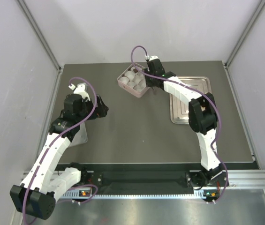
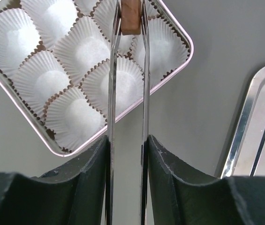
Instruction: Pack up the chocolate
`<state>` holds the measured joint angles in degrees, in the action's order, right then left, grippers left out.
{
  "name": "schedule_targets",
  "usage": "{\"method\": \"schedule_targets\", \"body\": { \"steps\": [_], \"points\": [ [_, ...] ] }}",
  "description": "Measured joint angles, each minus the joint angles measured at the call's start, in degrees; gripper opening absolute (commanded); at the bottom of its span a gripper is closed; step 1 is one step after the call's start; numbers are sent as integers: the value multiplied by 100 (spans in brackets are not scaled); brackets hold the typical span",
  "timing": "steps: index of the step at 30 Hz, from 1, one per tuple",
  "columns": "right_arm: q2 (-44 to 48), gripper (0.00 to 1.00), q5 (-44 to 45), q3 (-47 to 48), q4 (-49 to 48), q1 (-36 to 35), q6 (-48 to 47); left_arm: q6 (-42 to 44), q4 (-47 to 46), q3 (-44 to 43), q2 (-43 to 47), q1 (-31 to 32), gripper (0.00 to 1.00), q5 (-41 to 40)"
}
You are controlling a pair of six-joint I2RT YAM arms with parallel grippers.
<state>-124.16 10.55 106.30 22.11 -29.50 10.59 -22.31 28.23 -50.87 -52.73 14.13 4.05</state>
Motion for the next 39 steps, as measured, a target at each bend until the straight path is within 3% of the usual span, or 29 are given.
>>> {"method": "schedule_targets", "body": {
  "steps": [20, 30, 39],
  "points": [
    [164, 41, 142, 0, 50, 0, -205, -2, 0, 0, -42, 0, 99, 0],
    [2378, 41, 236, -1550, 201, 175, -46, -2, -2, 0, -42, 4, 99, 4],
    [4094, 41, 249, -3477, 688, 765, 221, -2, -2, 2, -26, 4, 99, 24]
  ]
}}
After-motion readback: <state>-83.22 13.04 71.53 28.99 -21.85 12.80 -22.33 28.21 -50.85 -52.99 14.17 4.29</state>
